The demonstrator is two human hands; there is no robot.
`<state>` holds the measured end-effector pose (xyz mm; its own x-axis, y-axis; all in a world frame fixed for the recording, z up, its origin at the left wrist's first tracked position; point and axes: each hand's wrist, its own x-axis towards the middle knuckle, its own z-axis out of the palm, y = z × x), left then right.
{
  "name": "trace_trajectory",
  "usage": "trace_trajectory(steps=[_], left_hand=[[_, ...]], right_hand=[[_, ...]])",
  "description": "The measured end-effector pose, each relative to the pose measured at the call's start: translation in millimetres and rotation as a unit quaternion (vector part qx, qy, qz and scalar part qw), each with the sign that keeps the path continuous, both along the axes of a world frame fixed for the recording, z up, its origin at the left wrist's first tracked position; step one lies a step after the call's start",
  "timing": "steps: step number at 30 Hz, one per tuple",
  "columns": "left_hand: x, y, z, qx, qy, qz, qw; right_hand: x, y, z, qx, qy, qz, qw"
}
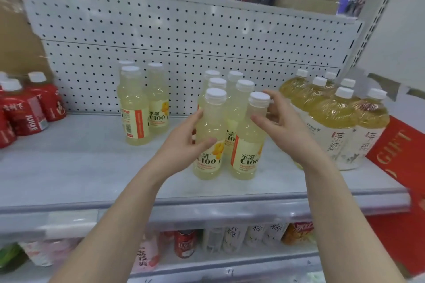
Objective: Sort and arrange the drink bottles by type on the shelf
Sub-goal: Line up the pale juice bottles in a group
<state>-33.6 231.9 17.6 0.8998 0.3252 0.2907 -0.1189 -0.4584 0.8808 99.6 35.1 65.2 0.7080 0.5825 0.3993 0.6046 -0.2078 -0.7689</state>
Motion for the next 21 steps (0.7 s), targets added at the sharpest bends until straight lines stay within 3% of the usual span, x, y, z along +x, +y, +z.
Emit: trace_trajectory(steps=[6,18,21], left_hand=[[21.1,-24.1,-1.2,0.039,-0.055,0.14,0.988],[10.4,-16.8,-4.2,0.021,-0.047,0.085,0.995],[-3.2,9.2,-7.0,0.05,-0.124,0.215,0.967]], right_hand=[[4.7,8.3,1.7,0.01,-0.001,0.04,0.999],[10.6,9.5,6.8,-0.017,-0.045,0.011,0.999],[9.7,15.0,14.0,0.006,-0.066,-0.023,0.998]])
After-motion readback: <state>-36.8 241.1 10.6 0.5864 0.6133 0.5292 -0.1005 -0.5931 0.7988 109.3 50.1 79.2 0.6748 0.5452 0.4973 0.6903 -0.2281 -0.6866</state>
